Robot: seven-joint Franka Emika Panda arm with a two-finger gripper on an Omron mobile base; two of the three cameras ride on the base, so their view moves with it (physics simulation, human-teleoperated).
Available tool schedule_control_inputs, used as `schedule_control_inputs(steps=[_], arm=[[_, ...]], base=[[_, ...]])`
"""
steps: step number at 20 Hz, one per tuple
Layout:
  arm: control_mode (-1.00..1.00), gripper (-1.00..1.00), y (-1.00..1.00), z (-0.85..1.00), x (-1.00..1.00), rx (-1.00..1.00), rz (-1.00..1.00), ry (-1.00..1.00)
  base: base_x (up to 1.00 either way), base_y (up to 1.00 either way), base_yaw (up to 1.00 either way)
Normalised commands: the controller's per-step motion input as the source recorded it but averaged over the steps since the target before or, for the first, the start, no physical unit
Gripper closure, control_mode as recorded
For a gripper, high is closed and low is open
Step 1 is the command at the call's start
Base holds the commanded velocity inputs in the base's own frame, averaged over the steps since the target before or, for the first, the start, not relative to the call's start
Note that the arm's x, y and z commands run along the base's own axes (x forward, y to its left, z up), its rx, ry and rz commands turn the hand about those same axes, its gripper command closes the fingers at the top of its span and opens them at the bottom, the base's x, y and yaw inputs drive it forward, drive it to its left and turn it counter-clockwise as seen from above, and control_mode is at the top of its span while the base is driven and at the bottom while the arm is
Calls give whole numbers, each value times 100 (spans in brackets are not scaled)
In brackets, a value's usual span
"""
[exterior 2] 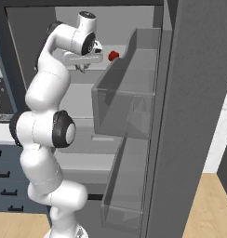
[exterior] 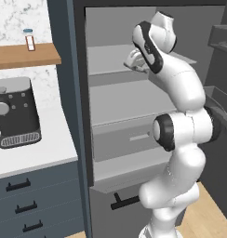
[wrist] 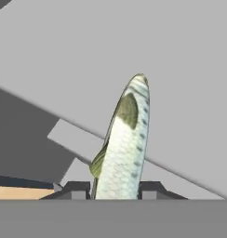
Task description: Place one bell pepper and one fish in each tupperware on the nearby counter, to pack two identical lunches.
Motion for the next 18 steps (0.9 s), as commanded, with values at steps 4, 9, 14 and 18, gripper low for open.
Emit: schedule_control_inputs(steps=[4,9,14,18], arm=[[-100,100,0,-3,-100,0,0,-6],[-100,100,7,-36,-100,-11,0,0],[-100,100,0,-98,-100,-16,0,3],[-100,100,0,-71,-100,0,0,18]], base=[[0,0,0],[0,0,0],[0,0,0],[0,0,0]])
